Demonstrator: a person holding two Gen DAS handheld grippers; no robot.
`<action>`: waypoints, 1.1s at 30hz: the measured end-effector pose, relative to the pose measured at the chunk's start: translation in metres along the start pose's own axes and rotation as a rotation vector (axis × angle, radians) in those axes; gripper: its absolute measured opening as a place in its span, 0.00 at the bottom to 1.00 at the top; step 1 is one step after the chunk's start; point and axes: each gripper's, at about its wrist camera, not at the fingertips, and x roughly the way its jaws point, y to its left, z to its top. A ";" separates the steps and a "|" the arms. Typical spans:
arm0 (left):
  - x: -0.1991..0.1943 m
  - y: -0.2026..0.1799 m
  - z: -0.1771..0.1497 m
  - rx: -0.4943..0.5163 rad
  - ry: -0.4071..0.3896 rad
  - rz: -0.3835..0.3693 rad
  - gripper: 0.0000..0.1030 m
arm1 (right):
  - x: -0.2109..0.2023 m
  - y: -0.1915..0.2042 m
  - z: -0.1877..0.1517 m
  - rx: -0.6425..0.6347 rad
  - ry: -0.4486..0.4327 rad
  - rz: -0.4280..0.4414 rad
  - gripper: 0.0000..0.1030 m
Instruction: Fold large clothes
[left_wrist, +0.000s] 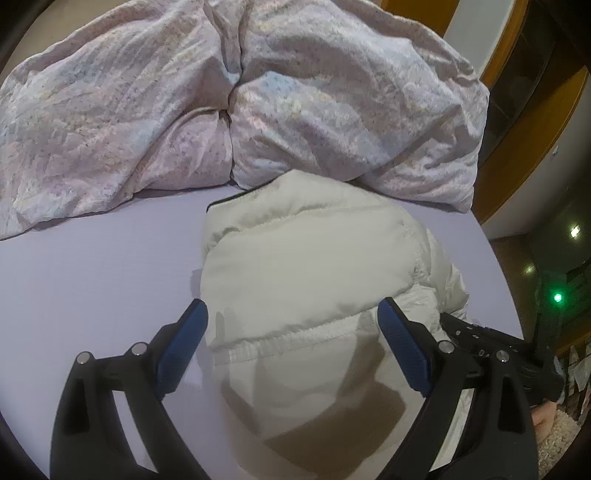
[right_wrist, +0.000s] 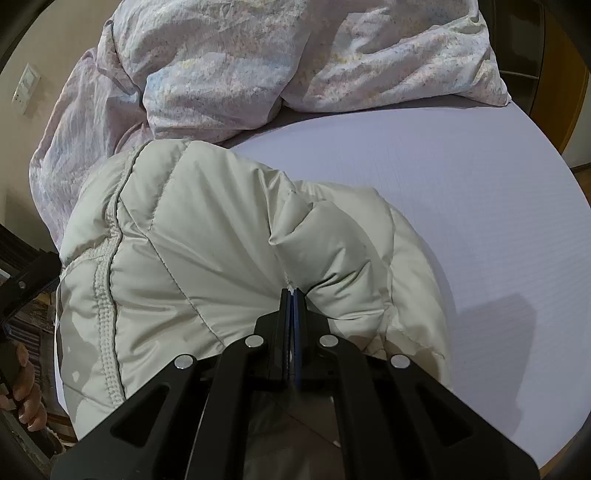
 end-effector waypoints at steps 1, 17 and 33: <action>0.003 -0.001 0.000 0.002 0.007 0.003 0.89 | 0.000 0.000 0.001 -0.001 0.001 0.001 0.00; 0.042 -0.011 -0.019 0.045 0.003 0.085 0.98 | -0.001 -0.009 0.001 0.045 -0.021 0.042 0.00; 0.053 -0.015 -0.024 0.083 0.015 0.134 0.98 | -0.036 0.031 0.027 -0.079 -0.216 0.020 0.43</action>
